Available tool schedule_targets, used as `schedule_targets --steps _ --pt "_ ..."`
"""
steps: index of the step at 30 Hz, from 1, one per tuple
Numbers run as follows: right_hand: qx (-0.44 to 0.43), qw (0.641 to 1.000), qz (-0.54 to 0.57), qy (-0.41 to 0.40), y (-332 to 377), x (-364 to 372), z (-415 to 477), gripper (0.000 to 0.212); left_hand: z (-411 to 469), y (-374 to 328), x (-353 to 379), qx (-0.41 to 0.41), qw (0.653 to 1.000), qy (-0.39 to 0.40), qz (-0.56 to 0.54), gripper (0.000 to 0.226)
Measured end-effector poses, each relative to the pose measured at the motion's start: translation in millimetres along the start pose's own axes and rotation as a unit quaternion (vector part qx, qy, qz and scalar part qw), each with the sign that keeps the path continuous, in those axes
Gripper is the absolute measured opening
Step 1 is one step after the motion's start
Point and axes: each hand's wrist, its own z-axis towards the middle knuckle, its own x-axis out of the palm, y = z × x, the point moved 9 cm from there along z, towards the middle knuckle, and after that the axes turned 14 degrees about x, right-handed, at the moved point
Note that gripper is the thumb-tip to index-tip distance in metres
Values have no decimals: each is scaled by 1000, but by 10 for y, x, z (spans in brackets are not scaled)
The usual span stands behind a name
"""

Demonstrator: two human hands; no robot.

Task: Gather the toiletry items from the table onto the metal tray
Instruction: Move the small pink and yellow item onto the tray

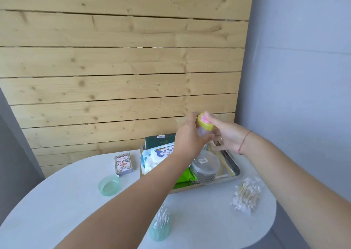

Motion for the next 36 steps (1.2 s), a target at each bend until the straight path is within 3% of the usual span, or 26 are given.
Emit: schedule_targets --steps 5,9,12,17,20,22,25,29,36 --pt "-35 997 -37 -52 -27 -540 272 53 442 195 590 -23 995 99 -5 57" --pt "-22 996 1 -86 -177 -865 630 39 723 369 1038 -43 986 158 -9 65" --pt "13 996 24 -88 -384 -913 887 28 758 553 1240 -53 973 224 35 49" --pt "76 993 44 -84 -726 -766 1249 30 736 878 1423 -17 886 351 301 35" --pt "94 991 35 -83 -808 -625 1396 22 701 1021 1466 -6 840 377 389 41" --pt "106 989 23 -103 -836 -609 1445 25 704 1038 1477 11 830 374 413 41" --pt "98 984 -33 -144 -813 -653 1528 16 708 1036 1480 13 846 366 386 39" --pt "96 976 -82 -176 -790 -678 1523 48 769 1063 1336 0 905 298 302 40" --pt "73 958 -154 -232 -554 -773 1187 54 642 1053 560 -49 959 212 182 49"
